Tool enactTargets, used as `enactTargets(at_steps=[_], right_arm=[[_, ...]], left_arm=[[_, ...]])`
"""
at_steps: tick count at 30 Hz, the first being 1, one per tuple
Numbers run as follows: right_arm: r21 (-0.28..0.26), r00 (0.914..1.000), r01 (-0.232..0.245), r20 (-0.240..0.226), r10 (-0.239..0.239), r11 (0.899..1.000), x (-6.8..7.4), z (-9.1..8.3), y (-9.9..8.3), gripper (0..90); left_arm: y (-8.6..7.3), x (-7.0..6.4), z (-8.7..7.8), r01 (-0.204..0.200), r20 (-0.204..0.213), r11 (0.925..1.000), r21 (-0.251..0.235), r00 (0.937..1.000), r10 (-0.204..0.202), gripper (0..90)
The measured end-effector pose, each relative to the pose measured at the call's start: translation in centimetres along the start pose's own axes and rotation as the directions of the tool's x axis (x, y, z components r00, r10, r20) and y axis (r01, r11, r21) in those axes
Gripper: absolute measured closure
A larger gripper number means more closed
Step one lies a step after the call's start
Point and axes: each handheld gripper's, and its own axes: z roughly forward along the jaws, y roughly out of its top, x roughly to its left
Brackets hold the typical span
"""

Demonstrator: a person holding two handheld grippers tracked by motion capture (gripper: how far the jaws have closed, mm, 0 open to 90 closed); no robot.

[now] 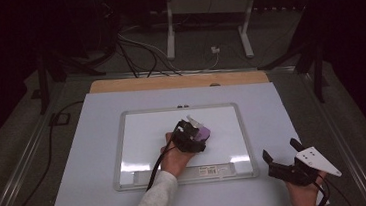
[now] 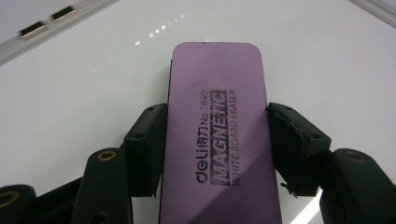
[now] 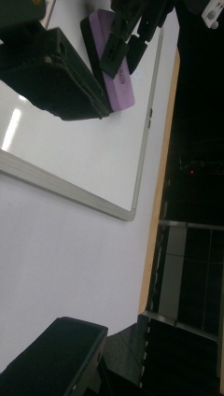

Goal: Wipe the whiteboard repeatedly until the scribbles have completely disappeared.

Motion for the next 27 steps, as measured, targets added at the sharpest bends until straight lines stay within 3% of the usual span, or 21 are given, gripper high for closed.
enactTargets(at_steps=[6, 12, 14, 20, 27], right_arm=[[-0.002, 1.0, 0.0, 0.001, 0.0, 1.0, -0.1, -0.1, 0.0, 0.2], [0.0, 1.0, 0.0, 0.001, 0.0, 1.0, -0.1, -0.1, 0.0, 0.2], [-0.002, 1.0, -0.001, 0.001, 0.001, 1.0, -0.1, -0.1, 0.0, 0.2], [-0.003, 1.0, -0.002, 0.0, 0.002, 1.0, 0.0, -0.1, 0.0, 0.2], [-0.002, 1.0, 0.0, -0.001, 0.0, 1.0, 0.1, -0.1, 0.0, 0.2]], left_arm=[[0.2, 1.5, 0.1, 0.049, -0.084, 0.9987, 0.013, 0.9953, -0.048, 41.8], [-0.2, 3.2, -0.2, 0.11, -0.155, 0.9938, 0.015, 0.9821, -0.107, 41.8], [-0.5, 3.7, -0.3, 0.144, -0.165, 0.9895, 0.001, 0.9759, -0.142, 41.8], [-1.2, 4.7, -0.6, 0.199, -0.21, 0.9798, -0.022, 0.9572, -0.199, 41.8], [-1.7, 5.5, -1.9, 0.223, -0.209, 0.9723, -0.071, 0.9499, -0.233, 41.8]])
